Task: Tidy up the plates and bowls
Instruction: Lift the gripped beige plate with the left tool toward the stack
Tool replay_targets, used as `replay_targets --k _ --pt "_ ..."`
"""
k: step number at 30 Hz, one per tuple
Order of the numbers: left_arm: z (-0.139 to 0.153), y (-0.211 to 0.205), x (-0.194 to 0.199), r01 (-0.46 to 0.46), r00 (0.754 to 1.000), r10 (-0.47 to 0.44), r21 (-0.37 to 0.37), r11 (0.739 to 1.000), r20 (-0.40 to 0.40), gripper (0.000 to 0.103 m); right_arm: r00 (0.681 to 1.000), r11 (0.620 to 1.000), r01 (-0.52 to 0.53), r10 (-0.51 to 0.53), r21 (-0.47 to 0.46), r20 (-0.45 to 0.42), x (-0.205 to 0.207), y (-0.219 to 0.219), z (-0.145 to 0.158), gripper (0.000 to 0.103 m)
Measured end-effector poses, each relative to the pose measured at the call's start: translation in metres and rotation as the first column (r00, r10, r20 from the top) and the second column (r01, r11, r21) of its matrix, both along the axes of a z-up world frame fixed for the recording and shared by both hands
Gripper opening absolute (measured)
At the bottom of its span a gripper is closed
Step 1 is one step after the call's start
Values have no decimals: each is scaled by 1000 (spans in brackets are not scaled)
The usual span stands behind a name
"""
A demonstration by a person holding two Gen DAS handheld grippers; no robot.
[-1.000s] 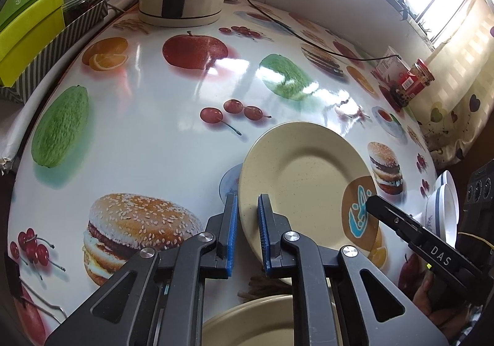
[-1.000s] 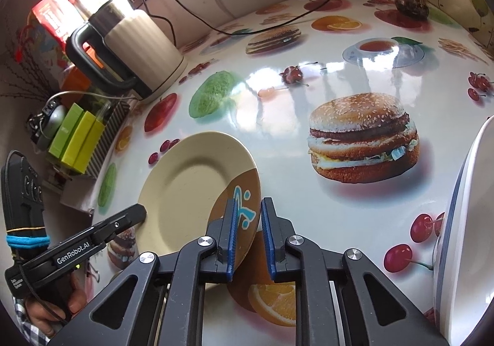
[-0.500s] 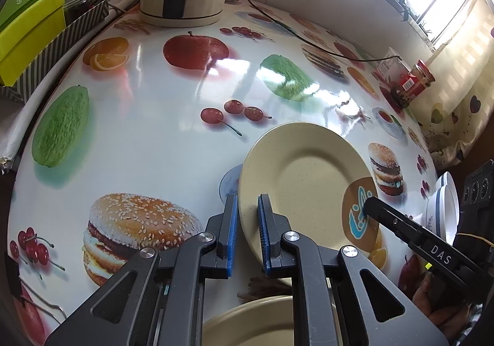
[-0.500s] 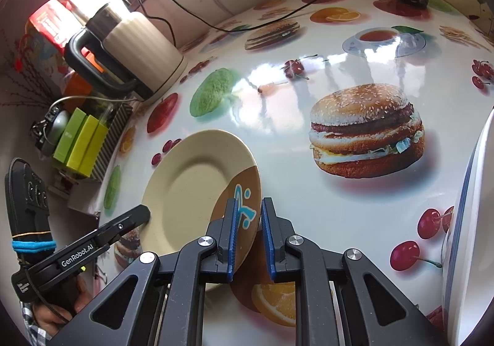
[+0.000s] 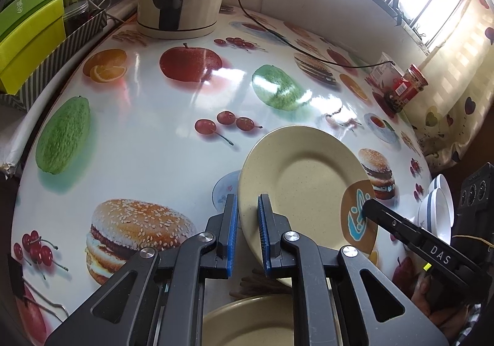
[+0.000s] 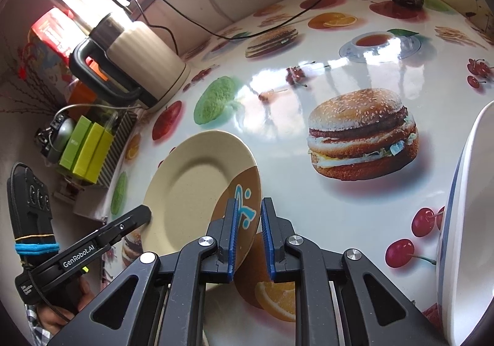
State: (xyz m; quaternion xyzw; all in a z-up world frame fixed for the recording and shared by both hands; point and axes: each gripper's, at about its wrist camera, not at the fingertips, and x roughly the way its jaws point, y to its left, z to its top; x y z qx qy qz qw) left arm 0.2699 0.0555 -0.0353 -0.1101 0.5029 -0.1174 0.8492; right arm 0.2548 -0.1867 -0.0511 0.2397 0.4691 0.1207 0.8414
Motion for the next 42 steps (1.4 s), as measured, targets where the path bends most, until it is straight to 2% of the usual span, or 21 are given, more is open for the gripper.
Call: replay_targets --k 17,42 --pt "24 10 -34 -8 999 8 -8 1000 52 14 998 1000 -30 30 7 52 -28 6 27 15" --pt "21 48 -109 -78 995 79 -16 997 58 14 990 992 -130 130 4 56 -87 37 32 15"
